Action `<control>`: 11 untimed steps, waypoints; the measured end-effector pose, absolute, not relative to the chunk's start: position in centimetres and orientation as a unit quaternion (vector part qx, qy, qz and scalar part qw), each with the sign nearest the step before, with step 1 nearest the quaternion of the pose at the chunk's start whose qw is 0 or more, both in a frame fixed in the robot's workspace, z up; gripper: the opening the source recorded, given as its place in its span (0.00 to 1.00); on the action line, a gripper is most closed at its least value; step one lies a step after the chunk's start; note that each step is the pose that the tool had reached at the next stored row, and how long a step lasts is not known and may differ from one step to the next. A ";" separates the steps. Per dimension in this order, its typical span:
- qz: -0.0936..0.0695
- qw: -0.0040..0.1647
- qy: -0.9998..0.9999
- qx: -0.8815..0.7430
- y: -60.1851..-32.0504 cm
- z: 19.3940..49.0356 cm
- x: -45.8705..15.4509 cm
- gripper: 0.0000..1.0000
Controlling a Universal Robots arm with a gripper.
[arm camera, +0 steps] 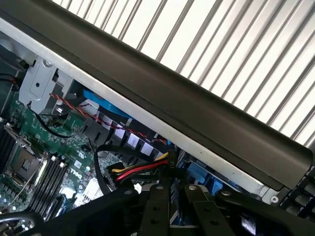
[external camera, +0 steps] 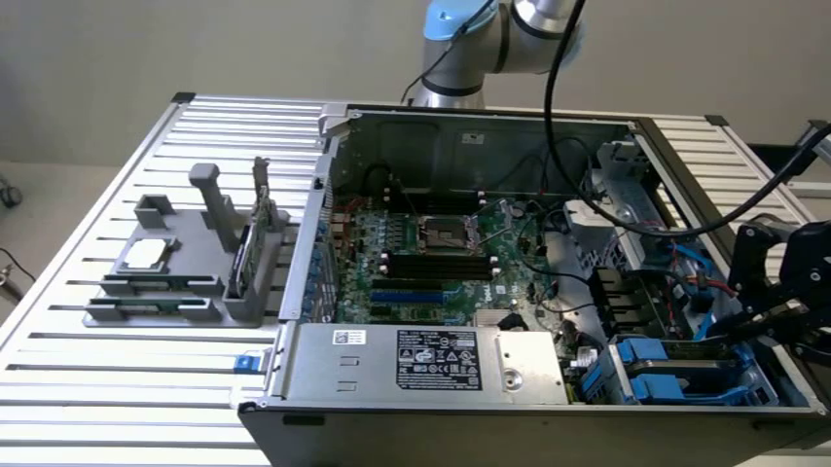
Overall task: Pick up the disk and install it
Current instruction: 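Insert the first disk wire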
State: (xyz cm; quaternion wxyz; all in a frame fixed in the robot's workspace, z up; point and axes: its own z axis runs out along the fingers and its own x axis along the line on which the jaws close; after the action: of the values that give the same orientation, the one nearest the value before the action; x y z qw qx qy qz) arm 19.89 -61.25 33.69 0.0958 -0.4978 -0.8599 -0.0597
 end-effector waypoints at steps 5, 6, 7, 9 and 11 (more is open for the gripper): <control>-0.059 0.097 -0.859 -0.500 -61.3 34.5 19.8 0.16; -0.059 0.098 -0.859 -0.500 -61.3 34.6 19.7 0.16; -0.060 0.098 -0.858 -0.500 -61.3 34.7 19.7 0.16; -0.060 0.098 -0.858 -0.500 -61.3 34.8 19.5 0.16; -0.060 0.098 -0.858 -0.500 -61.3 34.8 19.3 0.16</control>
State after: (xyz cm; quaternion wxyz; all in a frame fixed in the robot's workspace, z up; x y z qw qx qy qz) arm 19.26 -61.29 34.83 0.0983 -0.5004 -0.8581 -0.0602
